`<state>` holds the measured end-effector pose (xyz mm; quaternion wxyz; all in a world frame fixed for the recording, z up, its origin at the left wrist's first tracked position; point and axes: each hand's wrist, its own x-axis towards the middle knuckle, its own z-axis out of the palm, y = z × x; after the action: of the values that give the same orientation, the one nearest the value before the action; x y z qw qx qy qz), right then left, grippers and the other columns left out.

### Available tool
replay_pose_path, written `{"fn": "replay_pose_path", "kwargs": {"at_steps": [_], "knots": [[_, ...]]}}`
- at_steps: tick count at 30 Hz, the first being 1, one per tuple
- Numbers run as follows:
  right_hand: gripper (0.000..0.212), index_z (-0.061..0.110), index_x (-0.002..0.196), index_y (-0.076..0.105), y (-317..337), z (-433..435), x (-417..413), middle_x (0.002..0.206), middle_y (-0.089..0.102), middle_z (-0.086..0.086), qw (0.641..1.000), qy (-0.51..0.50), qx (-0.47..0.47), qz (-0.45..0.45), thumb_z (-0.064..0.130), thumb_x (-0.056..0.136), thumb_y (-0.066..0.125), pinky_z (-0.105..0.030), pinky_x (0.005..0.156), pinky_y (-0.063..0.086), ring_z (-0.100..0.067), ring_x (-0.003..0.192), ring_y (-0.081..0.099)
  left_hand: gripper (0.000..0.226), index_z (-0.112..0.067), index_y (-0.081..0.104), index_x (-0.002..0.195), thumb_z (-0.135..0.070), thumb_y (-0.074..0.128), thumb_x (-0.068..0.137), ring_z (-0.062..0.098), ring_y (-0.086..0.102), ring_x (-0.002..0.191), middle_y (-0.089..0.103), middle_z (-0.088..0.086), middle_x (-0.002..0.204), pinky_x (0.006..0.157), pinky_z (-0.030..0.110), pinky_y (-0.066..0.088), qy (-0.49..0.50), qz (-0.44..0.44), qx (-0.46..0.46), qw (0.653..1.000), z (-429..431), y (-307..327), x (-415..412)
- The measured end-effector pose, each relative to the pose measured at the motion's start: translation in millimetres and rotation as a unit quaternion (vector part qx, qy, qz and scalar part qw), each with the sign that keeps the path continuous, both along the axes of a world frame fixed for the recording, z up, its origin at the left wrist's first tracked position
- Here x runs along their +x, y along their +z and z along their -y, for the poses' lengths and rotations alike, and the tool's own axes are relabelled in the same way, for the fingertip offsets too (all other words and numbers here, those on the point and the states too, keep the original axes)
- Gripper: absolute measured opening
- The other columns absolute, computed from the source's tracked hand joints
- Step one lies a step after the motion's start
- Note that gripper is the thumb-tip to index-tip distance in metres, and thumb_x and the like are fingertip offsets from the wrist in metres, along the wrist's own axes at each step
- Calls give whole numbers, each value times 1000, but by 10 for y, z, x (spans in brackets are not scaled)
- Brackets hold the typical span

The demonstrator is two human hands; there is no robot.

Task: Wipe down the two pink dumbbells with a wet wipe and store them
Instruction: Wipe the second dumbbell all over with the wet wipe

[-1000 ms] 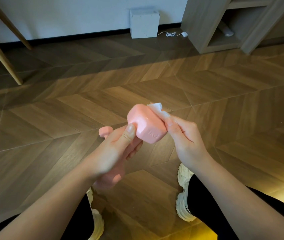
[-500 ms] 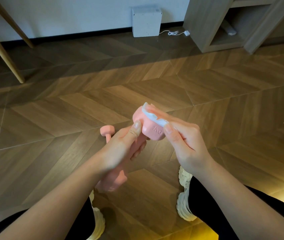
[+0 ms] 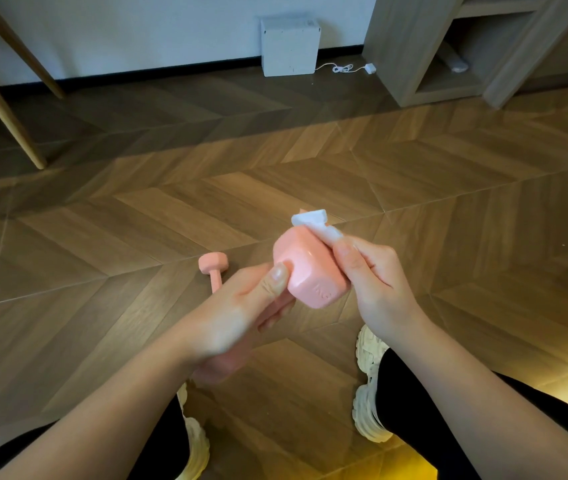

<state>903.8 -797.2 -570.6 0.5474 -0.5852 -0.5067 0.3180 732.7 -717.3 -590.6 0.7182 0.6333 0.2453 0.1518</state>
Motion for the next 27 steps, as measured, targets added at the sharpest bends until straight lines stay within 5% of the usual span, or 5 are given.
{"fn": "replay_pose_path", "kwargs": {"at_steps": [8, 14, 17, 23, 27], "knots": [[36, 31, 95, 62, 114, 50, -71, 121, 65, 20, 992, 76, 94, 45, 9, 103, 36, -15, 93, 41, -5, 114, 61, 58, -13, 56, 75, -67, 38, 87, 16, 39, 57, 47, 6, 71, 57, 33, 31, 37, -42, -41, 998, -68, 82, 49], [37, 0, 87, 71, -59, 89, 73, 67, 57, 20, 998, 9, 27, 58, 8, 102, 38, -7, 69, 37, 6, 68, 54, 66, -3, 50, 77, -68, 41, 89, 18, 34, 58, 44, 11, 75, 65, 47, 26, 45, -22, -56, 997, -166, 90, -18], [47, -6, 107, 67, -48, 30, 76, 88, 66, -21, 996, 13, -83, -16, 32, 100, 41, -34, 78, 47, -23, 84, 62, 50, -23, 52, 69, -69, 43, 86, 14, 38, 61, 48, -10, 67, 63, 37, 31, -3, -50, 44, 998, -165, 93, -38], [60, 16, 120, 64, -49, -47, 75, 112, 72, -5, 939, 124, -280, -159, 55, 75, 68, -43, 98, 53, -19, 107, 69, 58, -36, 53, 88, -84, 23, 79, 3, 55, 74, 58, -17, 72, 61, 29, 31, -122, -251, 407, 870, -334, 144, -72], [57, 12, 112, 68, -133, -101, 15, 109, 73, -10, 924, 67, -324, -194, 39, 64, 83, -46, 98, 53, -22, 98, 71, 65, -28, 53, 88, -87, 27, 81, 10, 56, 81, 56, -14, 76, 64, 31, 40, -137, -288, 413, 853, -343, 91, -90]]}}
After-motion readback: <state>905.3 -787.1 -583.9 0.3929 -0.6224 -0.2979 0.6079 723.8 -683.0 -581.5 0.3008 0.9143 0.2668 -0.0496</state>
